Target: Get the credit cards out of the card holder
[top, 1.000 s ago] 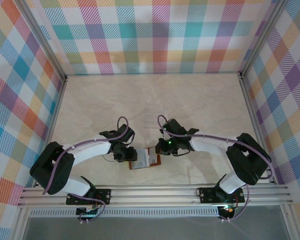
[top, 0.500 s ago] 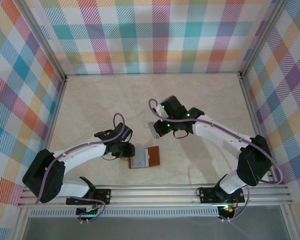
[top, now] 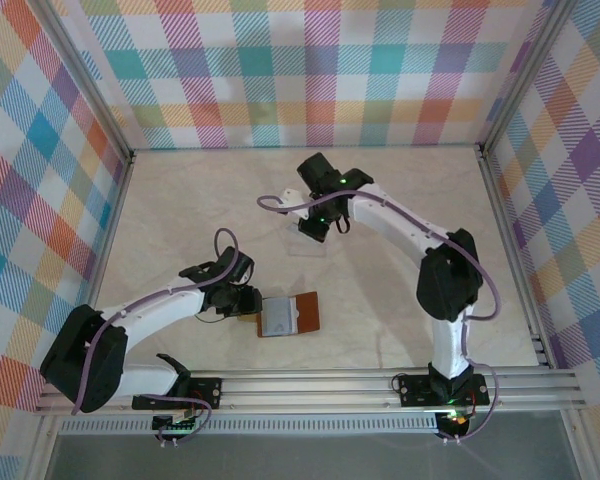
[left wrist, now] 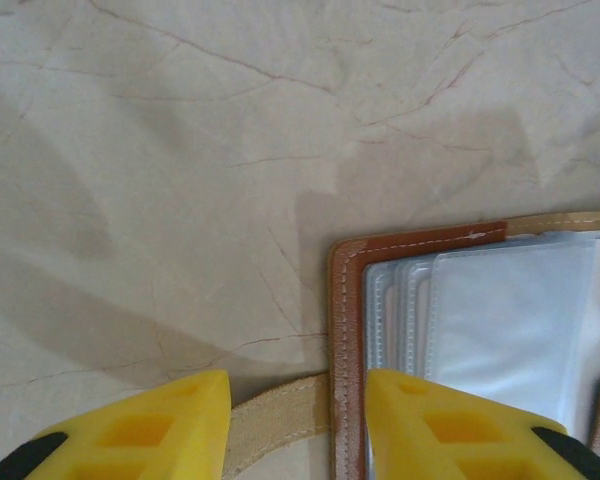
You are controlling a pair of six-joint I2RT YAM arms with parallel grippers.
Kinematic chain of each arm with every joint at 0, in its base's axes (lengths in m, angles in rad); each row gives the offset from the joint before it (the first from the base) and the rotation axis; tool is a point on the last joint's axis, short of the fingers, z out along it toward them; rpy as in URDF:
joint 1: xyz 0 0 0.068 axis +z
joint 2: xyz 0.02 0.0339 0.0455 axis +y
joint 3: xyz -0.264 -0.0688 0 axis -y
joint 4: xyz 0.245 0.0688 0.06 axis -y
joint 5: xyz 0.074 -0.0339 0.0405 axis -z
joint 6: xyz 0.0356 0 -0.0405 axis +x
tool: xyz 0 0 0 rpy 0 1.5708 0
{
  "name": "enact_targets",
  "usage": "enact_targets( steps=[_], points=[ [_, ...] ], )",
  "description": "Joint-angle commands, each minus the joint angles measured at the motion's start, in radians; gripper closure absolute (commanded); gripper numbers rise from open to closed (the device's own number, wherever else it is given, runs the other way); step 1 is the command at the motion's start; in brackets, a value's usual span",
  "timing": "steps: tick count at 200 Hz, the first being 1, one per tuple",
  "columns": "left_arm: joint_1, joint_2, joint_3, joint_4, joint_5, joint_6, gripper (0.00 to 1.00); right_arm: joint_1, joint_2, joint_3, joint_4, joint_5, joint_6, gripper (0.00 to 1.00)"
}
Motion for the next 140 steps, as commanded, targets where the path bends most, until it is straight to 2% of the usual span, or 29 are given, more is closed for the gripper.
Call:
enact_targets(
  steps=[1, 84, 117, 140],
  points=[
    [0.017, -0.012, -0.016, 0.016, 0.024, 0.004, 0.59, -0.008, 0.065, 0.073, -0.1, 0.028, -0.103, 1.0],
    [0.023, -0.021, -0.013, 0.015, 0.047, 0.008, 0.59, -0.01, 0.251, 0.232, -0.204, 0.088, -0.169, 1.0],
    [0.022, -0.044, -0.009, 0.012, 0.069, 0.008, 0.59, -0.01, 0.253, 0.238, -0.248, 0.074, -0.179, 1.0],
    [0.023, -0.053, -0.003, 0.0, 0.071, 0.007, 0.59, -0.01, 0.198, 0.228, -0.237, 0.026, -0.173, 1.0]
  ],
)
